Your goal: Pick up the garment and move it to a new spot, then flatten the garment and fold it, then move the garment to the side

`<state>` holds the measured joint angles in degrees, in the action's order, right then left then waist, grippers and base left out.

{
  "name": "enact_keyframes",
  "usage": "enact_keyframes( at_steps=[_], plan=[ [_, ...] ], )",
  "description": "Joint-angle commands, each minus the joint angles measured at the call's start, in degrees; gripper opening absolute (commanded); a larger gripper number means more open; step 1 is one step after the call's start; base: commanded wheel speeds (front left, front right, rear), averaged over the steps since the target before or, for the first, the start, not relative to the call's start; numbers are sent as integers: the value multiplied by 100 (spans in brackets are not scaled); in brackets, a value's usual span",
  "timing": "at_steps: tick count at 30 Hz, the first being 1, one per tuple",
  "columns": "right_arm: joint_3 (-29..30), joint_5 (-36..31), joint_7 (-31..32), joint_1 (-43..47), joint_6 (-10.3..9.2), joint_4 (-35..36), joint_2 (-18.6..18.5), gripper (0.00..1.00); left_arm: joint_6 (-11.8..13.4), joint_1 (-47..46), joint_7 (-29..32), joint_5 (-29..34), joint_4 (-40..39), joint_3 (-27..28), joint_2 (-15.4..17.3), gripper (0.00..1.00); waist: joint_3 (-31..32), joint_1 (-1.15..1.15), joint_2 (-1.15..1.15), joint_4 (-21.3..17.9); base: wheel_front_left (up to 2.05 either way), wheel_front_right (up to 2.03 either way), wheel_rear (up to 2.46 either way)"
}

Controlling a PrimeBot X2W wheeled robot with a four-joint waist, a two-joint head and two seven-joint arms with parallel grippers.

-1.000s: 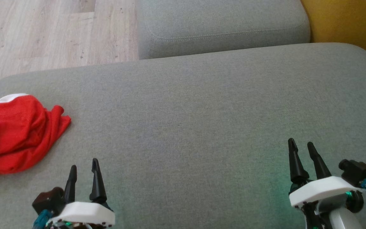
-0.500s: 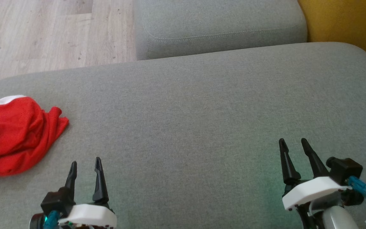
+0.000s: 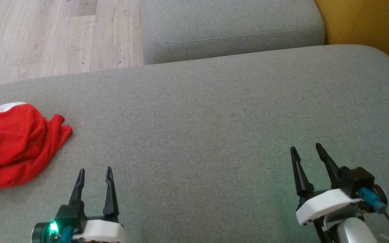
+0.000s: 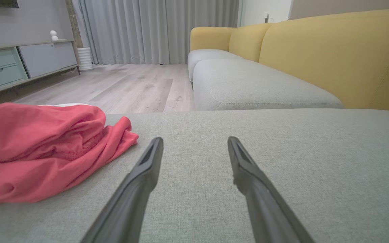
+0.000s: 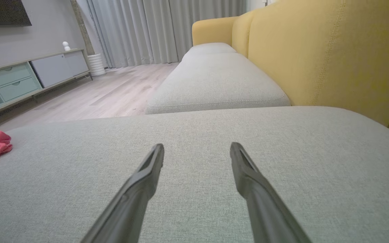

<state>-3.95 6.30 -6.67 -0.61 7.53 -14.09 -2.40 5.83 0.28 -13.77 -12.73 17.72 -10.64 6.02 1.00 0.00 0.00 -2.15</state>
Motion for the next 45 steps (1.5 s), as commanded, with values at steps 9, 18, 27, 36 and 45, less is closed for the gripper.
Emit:
enact_keyframes(
  at_steps=[9, 18, 27, 36, 45],
  plan=[
    [-178, -222, -149, -277, -4, 210, -48, 100, 63, -234, -123, 213, -210, 188, 70, 100, 7, 0, 0, -11, 0, 0, 0],
    [-107, -117, -173, -213, -4, 189, -48, 100, 65, -264, -123, 207, -233, 194, 51, 100, -7, 0, 0, 216, 0, 0, 0],
    [-57, -72, -182, -132, -4, 276, -48, 100, 83, -223, -123, 246, -254, 236, 142, 100, -73, 0, 0, 1351, 0, 0, 0],
    [-150, -37, -201, -188, -4, 264, -48, 100, 127, -108, -123, 202, -328, 347, 240, 100, -175, 0, 0, 2427, 0, 0, 0],
    [-197, -21, -228, -218, -4, 197, -48, 100, 93, -37, -123, 197, -379, 339, 316, 100, -182, 0, 0, 2702, 0, 0, 0]
  ],
)
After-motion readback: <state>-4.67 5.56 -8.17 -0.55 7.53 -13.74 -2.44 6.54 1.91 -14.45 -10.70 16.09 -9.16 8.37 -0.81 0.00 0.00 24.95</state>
